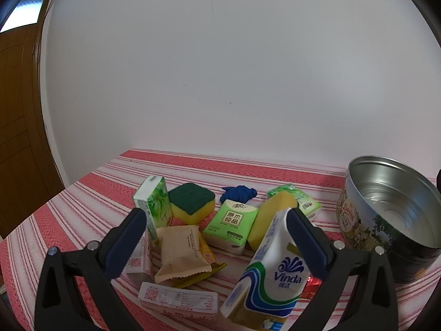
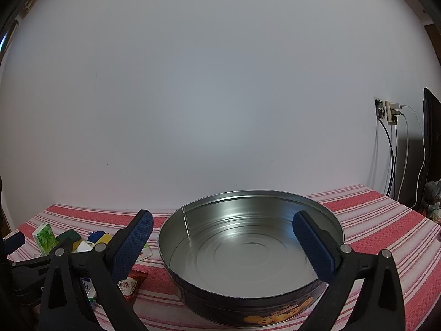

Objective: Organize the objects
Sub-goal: 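Move both grippers toward the item pile and the silver tin, then grasp the white Vinda tissue pack with left gripper while right grasps red snack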

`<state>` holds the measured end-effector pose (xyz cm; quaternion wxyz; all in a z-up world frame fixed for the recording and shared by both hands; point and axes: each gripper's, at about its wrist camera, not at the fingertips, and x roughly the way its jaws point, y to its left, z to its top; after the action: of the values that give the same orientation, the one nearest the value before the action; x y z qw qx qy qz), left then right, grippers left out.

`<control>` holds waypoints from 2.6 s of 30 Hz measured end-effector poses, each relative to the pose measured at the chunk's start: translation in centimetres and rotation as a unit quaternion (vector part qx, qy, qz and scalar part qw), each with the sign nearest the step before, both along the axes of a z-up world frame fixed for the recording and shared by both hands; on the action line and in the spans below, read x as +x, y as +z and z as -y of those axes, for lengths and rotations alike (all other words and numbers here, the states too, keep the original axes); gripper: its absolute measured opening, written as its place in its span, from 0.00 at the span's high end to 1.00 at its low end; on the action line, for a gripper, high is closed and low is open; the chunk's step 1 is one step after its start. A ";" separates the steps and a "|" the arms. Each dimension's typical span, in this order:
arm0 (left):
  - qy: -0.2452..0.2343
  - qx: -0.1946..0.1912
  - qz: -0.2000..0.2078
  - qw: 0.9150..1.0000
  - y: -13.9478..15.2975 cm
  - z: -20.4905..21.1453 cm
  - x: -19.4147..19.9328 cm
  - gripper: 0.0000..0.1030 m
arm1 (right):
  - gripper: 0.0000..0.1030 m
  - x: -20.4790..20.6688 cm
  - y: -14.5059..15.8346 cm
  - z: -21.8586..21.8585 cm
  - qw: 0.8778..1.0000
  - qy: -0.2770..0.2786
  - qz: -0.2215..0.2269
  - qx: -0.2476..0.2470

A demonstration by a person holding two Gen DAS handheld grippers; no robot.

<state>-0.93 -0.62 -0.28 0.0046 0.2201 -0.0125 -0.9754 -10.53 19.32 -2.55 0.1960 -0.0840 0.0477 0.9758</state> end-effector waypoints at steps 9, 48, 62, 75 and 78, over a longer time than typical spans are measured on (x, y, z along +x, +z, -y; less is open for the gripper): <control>0.001 0.000 -0.006 1.000 0.2 -0.6 0.8 0.00 | 0.00 -0.1 -0.1 -0.2 1.000 -0.001 -0.001 0.000; -0.163 -0.004 0.176 0.971 -3.3 -3.4 -0.9 0.45 | 0.00 -0.1 0.0 -0.8 1.000 0.005 -0.013 -0.028; -0.060 0.074 0.014 0.995 2.2 4.8 1.1 0.54 | 0.01 0.3 -0.1 1.0 0.996 0.084 -0.002 -0.015; 0.028 0.114 0.002 0.993 2.0 12.2 -1.3 0.54 | 0.42 -7.1 -3.3 8.4 0.959 0.203 0.196 -0.011; 0.027 0.104 -0.003 0.994 1.9 11.0 -1.3 0.54 | 0.42 -9.2 -4.8 8.1 0.948 0.190 0.250 -0.046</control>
<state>-2.27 -11.61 1.63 0.0080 0.2164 0.0949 -0.9717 -19.75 11.23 -7.36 0.0088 -0.3413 0.0252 0.9396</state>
